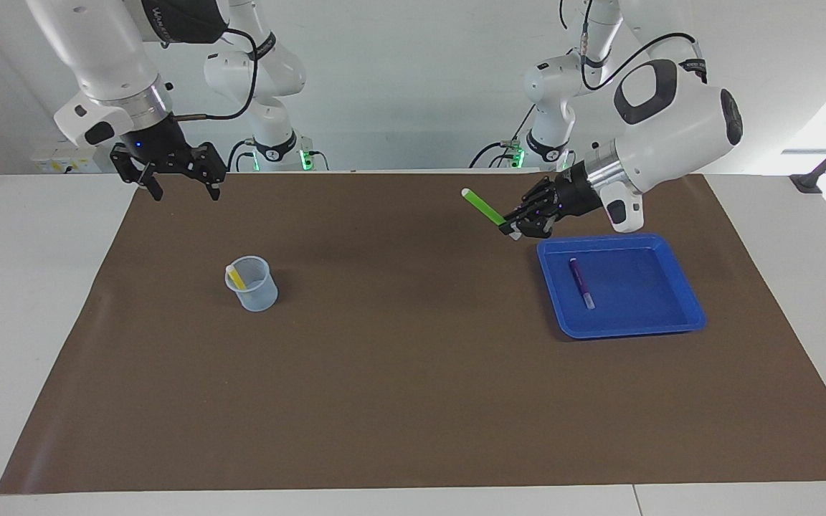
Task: Transfer and insert pens with both arms
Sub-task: 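Lift the green pen with the left gripper toward the right gripper, then grasp the green pen with the right gripper and open the left gripper, then carry the green pen to the cup while the left gripper returns to tray, then insert the green pen into the cup while the left gripper grasps purple pen, then lift the purple pen with the left gripper while the right gripper withdraws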
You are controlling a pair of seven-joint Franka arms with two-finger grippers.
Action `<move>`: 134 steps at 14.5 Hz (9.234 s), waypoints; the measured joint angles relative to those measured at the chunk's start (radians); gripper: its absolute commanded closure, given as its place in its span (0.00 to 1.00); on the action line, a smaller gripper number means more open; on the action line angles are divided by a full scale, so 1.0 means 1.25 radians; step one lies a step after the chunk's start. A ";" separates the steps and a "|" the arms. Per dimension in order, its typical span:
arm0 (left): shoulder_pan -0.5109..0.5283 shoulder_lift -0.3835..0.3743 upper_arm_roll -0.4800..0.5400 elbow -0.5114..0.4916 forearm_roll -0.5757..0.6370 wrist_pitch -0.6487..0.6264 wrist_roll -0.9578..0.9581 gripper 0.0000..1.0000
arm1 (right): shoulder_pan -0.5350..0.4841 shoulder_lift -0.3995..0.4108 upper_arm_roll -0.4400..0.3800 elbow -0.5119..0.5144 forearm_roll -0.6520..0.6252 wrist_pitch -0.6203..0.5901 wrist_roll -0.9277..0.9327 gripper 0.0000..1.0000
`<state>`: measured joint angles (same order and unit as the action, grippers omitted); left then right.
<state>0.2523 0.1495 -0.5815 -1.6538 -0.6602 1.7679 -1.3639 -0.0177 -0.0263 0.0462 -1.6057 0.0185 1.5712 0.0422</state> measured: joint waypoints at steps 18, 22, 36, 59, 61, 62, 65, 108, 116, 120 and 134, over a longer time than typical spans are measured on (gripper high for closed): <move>-0.063 -0.112 -0.060 -0.171 -0.309 0.132 -0.127 1.00 | 0.014 0.005 0.231 -0.003 0.375 0.156 0.292 0.00; -0.065 -0.114 -0.060 -0.181 -0.341 0.159 -0.128 1.00 | 0.024 0.005 0.245 -0.013 0.375 0.157 0.292 0.00; -0.075 -0.120 -0.060 -0.194 -0.379 0.197 -0.128 1.00 | 0.030 0.005 0.260 -0.014 0.375 0.189 0.290 1.00; 0.036 -0.128 -0.047 -0.203 -0.097 0.103 -0.051 0.00 | 0.029 -0.037 0.141 -0.144 0.151 0.206 0.169 1.00; 0.053 -0.128 -0.046 -0.203 0.066 0.079 -0.033 0.00 | 0.028 -0.053 0.082 -0.186 0.143 0.222 0.091 1.00; 0.055 -0.128 -0.046 -0.203 0.127 0.075 -0.019 0.00 | 0.026 -0.061 0.055 -0.208 0.132 0.234 0.055 1.00; 0.086 -0.129 -0.044 -0.203 0.195 0.050 0.086 0.00 | 0.025 -0.087 0.006 -0.279 0.097 0.293 -0.013 1.00; 0.159 0.155 -0.050 -0.274 0.749 0.240 0.902 0.35 | 0.031 -0.065 -0.001 -0.553 0.047 0.541 -0.043 0.00; 0.159 0.138 -0.052 -0.309 0.743 0.288 0.880 0.88 | 0.030 -0.074 -0.017 -0.431 0.043 0.444 -0.043 0.00; 0.163 0.134 -0.051 -0.311 0.741 0.289 0.879 1.00 | 0.030 -0.078 -0.051 -0.304 -0.025 0.335 -0.043 0.00; 0.183 0.132 -0.048 -0.146 0.531 0.129 0.870 1.00 | 0.033 -0.008 -0.095 0.003 -0.039 -0.012 -0.043 0.00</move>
<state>0.4809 0.3150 -0.6416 -1.8368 0.0035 1.9292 -0.2769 0.0230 -0.0368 -0.0726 -1.6020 -0.0298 1.5556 -0.0119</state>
